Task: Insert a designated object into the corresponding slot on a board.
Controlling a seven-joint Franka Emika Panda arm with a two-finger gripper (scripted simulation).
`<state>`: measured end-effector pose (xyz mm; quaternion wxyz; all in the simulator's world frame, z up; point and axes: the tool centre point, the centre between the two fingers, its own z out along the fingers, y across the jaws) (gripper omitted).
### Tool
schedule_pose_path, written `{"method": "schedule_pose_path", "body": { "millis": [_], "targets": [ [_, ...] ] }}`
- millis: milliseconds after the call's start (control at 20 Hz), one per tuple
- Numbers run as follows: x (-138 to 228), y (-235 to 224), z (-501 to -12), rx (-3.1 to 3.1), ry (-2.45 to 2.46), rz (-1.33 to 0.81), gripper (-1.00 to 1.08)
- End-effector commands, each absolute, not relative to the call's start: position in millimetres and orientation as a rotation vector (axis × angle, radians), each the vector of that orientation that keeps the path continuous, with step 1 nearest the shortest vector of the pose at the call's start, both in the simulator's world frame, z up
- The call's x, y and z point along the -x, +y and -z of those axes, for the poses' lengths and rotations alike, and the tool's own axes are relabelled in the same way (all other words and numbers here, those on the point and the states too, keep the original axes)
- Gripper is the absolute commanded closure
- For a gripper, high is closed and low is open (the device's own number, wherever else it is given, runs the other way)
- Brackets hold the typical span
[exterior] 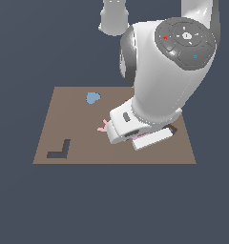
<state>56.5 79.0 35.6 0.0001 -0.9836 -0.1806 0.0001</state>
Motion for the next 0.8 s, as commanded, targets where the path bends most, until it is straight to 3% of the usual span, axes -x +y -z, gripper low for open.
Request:
{"method": "schedule_pose_path", "body": {
  "millis": [0, 50, 100, 750],
  "targets": [
    [-56.6, 79.1, -30.3, 3.090, -0.569, 0.000, -0.92],
    [-56.6, 79.0, -29.9, 3.090, -0.569, 0.000, -0.92],
    [-56.6, 79.0, -29.9, 3.090, -0.569, 0.000, 1.08],
    [-57.0, 79.0, -34.5, 3.090, -0.568, 0.000, 1.08]
  ]
}}
